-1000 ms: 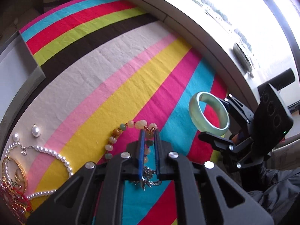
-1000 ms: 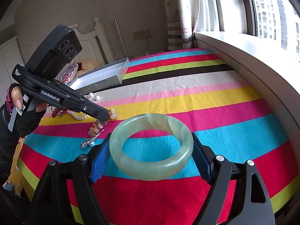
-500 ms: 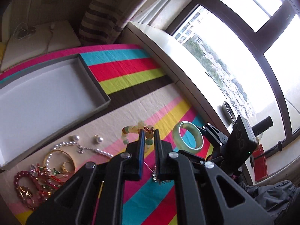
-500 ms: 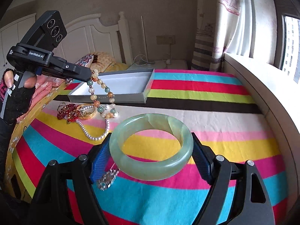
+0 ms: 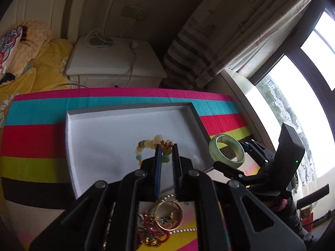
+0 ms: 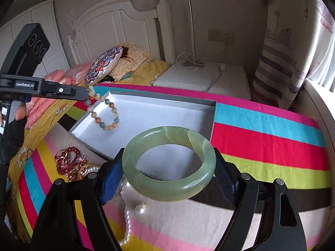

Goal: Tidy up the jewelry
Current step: 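Carry both pieces into the grey box and open both grippers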

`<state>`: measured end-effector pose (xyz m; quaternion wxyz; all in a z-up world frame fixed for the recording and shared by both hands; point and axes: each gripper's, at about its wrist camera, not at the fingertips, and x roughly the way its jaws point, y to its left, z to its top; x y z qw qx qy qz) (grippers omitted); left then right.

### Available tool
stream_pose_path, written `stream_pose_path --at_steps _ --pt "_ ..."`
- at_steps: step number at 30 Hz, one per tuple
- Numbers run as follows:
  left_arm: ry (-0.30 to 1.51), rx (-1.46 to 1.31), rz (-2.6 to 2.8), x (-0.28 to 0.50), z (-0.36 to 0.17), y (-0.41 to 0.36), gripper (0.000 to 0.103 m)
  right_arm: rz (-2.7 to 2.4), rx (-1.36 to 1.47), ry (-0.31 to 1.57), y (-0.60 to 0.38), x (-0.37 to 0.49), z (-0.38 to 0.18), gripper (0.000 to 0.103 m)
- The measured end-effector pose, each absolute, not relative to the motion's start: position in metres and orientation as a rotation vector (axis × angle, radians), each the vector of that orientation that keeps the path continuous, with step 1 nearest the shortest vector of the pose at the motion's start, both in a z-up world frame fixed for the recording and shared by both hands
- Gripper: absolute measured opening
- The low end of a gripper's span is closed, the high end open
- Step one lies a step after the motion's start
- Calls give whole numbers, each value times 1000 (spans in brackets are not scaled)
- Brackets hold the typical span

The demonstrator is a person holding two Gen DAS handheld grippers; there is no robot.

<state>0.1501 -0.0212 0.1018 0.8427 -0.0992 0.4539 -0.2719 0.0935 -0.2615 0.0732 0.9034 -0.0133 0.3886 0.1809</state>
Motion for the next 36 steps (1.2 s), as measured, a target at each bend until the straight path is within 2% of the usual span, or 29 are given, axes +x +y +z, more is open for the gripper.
stream_pose_path --at_steps 10,11,12,13,14,17,20,25,31,34,36 --pt "964 50 -326 196 69 -20 10 318 -26 950 -234 179 31 78" --pt "975 58 -320 199 63 -22 23 302 -18 955 -234 182 28 78" --pt "980 70 -302 198 57 -21 51 292 -5 952 -235 184 28 82" --pt "971 78 -288 195 54 -22 63 299 15 945 -236 183 30 86" --pt "952 86 -283 189 51 -21 70 305 28 933 -238 180 33 87" --pt "988 115 -307 178 34 -21 69 303 -22 910 -236 171 40 87" --pt "1007 189 -291 167 16 -24 61 278 -76 942 -233 156 36 87" --pt "969 369 -273 137 4 -37 60 220 -252 948 -219 127 24 86" --pt "1021 369 -322 100 0 -38 60 246 -281 1038 -218 94 21 87" --pt "1070 291 -381 68 -4 -42 57 254 -295 1050 -219 64 20 86" --pt "1041 268 -411 42 -5 -43 57 262 -294 1044 -222 40 20 87"
